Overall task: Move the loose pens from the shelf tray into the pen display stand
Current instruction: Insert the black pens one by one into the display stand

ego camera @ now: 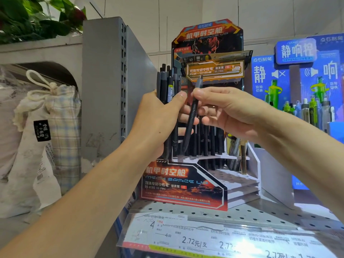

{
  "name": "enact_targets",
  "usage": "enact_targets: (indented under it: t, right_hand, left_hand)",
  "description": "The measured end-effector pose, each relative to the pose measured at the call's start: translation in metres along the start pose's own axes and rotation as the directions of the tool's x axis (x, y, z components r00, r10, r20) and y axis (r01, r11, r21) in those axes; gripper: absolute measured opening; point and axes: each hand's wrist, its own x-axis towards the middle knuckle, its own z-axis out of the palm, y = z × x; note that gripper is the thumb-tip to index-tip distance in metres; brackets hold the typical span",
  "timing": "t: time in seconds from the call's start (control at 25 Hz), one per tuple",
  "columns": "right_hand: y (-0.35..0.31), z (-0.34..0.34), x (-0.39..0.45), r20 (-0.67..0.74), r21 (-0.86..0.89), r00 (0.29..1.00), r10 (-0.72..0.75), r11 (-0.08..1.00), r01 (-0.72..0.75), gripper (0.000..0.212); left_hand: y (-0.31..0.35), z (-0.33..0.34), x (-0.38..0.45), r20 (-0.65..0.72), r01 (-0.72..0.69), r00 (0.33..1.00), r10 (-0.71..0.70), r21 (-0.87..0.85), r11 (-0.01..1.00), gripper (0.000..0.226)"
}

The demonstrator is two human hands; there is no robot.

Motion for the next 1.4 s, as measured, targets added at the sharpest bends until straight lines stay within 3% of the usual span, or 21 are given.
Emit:
enact_targets:
  t: [0.12,0.28,0.44,0.6,0.96,1.4]
  right_hand:
    - [-0.002,-0.008,0.002,-0.117,0.024,0.991,-0.068,0.997,0.072,0.013]
    - [0.008,-0.010,0.005,-0.224,-0.141,0.961,-0.160,0.981,0.130,0.017]
    - [0.022,0.000,0.005,-0.188,-0.348,0.966,-0.178,0.932,0.104,0.016]
    - [0.027,0.005,0.004,-0.169,-0.420,0.970,-0.173,0.903,0.089,0.012]
    - [0.033,0.007,0.004,-0.141,-0.561,0.983,-0.119,0.828,0.019,0.018]
    - [0.027,0.022,0.013,-0.103,-0.805,0.992,-0.073,0.592,-0.040,0.033]
  left_hand:
    - [-0.003,-0.005,0.000,-0.032,-0.043,0.998,0.045,0.041,0.998,0.015]
    - [-0.006,-0.008,-0.002,-0.062,-0.093,0.993,0.098,0.080,0.992,0.015]
    - [-0.007,-0.007,-0.003,-0.083,-0.076,0.993,0.082,0.075,0.994,0.044]
    - [-0.006,-0.007,-0.004,-0.074,-0.088,0.993,0.095,0.094,0.992,0.028]
    - [-0.005,-0.004,-0.006,-0.055,-0.095,0.993,0.102,0.112,0.989,0.017]
    - [-0.004,-0.005,-0.007,-0.075,-0.098,0.991,0.111,0.159,0.983,0.030]
